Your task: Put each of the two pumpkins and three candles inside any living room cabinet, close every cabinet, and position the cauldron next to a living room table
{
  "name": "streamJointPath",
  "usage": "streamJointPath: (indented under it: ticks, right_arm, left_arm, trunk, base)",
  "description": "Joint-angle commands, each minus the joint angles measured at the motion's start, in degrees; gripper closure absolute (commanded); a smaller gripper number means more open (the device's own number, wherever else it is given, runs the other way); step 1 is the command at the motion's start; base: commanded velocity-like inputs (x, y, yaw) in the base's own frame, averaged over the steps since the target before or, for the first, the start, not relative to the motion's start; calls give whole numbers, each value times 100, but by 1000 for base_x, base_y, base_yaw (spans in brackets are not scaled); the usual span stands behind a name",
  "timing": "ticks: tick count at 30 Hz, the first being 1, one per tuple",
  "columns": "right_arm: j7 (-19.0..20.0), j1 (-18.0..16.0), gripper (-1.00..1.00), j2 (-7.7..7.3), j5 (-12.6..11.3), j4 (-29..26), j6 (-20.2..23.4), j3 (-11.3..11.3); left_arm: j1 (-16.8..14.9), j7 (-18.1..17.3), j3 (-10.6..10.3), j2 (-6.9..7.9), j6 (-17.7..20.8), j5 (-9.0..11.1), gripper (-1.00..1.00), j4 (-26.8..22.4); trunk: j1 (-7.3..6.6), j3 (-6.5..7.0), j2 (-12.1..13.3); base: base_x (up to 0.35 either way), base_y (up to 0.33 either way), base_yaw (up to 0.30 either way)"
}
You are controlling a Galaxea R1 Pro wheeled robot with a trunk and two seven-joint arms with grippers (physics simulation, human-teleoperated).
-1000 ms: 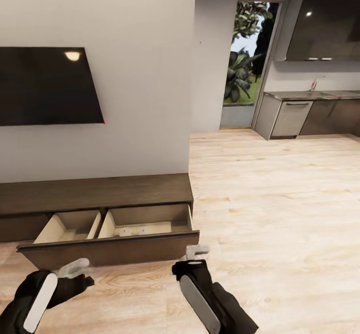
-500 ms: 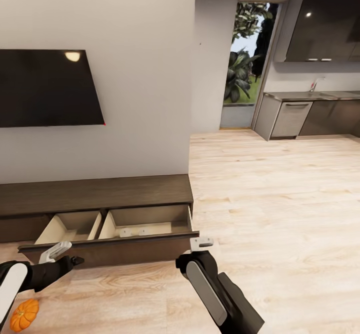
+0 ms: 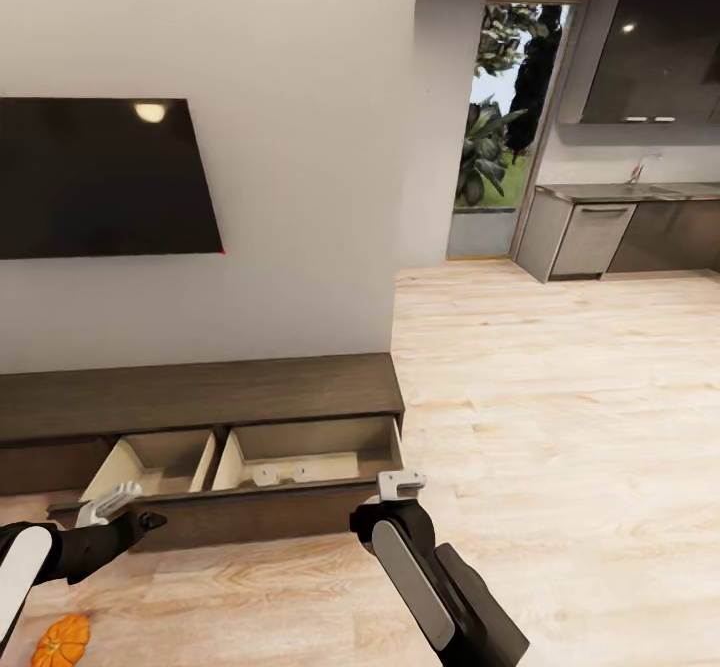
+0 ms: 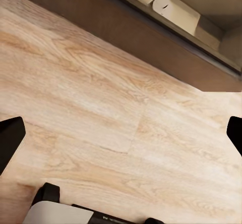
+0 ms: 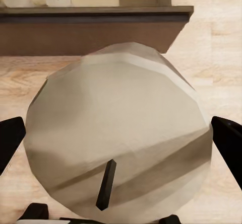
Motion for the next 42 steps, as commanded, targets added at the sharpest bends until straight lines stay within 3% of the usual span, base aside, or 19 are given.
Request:
streamJointPath:
  ticks: [1, 13, 42]
  right_arm:
    - [-1, 1, 100, 0, 11, -1, -2, 1]
    - [0, 2, 100, 0, 43, -3, -7, 2]
    - [17, 5, 100, 0, -5, 6, -6, -7]
  left_arm:
    - [0, 0, 0, 0, 0, 0, -100, 0]
    - [0, 0, -4, 0, 0, 0, -100, 16]
    - [0, 0, -2, -18, 0, -3, -100, 27]
  trunk:
    - [0, 0, 0]
    - [0, 17, 0]
    - [0, 18, 0]
  base:
    - [278, 163, 0]
    - [289, 37, 146]
    - [224, 3, 3]
